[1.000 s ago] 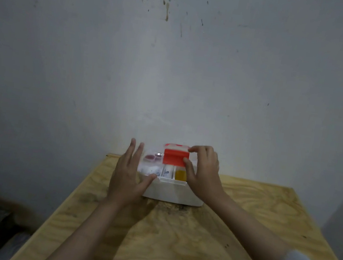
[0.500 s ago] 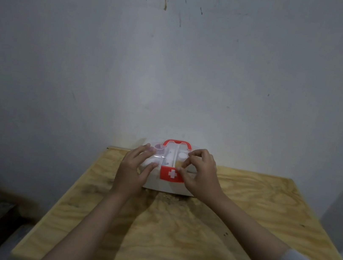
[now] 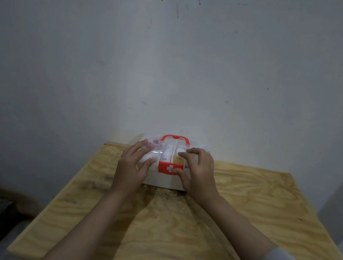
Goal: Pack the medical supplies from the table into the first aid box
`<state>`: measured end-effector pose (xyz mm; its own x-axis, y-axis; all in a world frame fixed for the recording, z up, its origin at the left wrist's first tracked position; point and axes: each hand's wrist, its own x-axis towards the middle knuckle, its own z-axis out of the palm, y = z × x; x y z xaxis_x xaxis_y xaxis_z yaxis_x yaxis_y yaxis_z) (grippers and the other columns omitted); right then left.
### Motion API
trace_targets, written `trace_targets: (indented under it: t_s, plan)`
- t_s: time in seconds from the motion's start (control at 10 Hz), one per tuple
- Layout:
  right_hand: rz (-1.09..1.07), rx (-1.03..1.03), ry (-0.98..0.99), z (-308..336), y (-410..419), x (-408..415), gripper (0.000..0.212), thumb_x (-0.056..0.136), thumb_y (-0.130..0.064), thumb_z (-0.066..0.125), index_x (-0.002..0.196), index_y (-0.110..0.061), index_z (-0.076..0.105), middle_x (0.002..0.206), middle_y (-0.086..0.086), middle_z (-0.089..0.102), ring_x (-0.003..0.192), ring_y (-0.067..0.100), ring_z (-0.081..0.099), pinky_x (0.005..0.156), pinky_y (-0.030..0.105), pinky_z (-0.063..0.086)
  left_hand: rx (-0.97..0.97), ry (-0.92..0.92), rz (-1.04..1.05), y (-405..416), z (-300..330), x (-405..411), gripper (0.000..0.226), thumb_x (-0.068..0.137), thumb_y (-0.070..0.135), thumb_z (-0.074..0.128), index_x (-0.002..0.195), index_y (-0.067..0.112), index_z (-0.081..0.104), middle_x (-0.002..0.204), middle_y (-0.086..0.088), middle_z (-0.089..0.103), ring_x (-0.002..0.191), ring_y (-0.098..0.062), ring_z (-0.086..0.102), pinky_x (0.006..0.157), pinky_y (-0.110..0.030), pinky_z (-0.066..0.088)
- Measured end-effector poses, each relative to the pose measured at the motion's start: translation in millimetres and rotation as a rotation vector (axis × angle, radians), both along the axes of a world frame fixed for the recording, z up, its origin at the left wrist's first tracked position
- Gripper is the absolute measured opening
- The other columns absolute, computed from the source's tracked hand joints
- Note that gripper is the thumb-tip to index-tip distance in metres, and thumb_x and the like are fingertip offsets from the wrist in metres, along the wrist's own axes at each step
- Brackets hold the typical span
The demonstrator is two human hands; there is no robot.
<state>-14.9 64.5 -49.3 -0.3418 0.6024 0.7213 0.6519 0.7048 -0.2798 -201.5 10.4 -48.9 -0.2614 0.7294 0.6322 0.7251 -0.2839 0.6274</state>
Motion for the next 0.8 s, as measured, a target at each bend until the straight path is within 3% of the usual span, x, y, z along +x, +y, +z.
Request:
trace_targets:
  t_s: [0.3,0.6,0.7,0.8]
  plan:
    - [-0.020,0.004,-0.017,1.8,11.3,4.9,0.041,0.076,-0.035,0.071,0.108,-0.011,0.062,0.108,0.017,0.059,0.101,0.032,0.056,0.085,0.043,0.047,-0.021,0.031,-0.015,17.9,3.7,-0.9,0.040,0.083,0.017,0.069,0.122,0.015,0.061,0.134,-0.006,0.055,0.122,-0.023,0.049,0.096,-0.038,0.045]
    - [-0.016,-0.158,-0.019,14.6,41.0,14.4,0.044,0.072,-0.037,0.074,0.108,-0.014,0.062,0.106,0.012,0.055,0.099,0.028,0.054,0.088,0.037,0.043,-0.067,0.067,-0.042,49.9,10.1,7.5,0.031,0.083,0.015,0.068,0.114,0.013,0.064,0.127,-0.007,0.058,0.120,-0.025,0.050,0.097,-0.032,0.040]
    - [-0.024,-0.139,-0.047,16.9,39.7,12.0,0.044,0.075,-0.038,0.071,0.111,-0.016,0.060,0.111,0.010,0.055,0.103,0.026,0.052,0.090,0.034,0.042,-0.072,0.086,0.017,51.4,10.1,12.8,0.035,0.087,0.014,0.062,0.121,0.017,0.059,0.140,-0.004,0.049,0.131,-0.022,0.041,0.100,-0.028,0.032]
    - [-0.025,-0.172,0.015,24.8,33.1,14.2,0.041,0.081,-0.041,0.063,0.114,-0.017,0.058,0.116,0.004,0.057,0.109,0.023,0.052,0.097,0.039,0.043,-0.183,0.064,0.038,45.6,10.9,23.1,0.052,0.092,0.009,0.049,0.141,0.021,0.038,0.157,0.004,0.016,0.145,-0.018,0.010,0.108,-0.028,0.017]
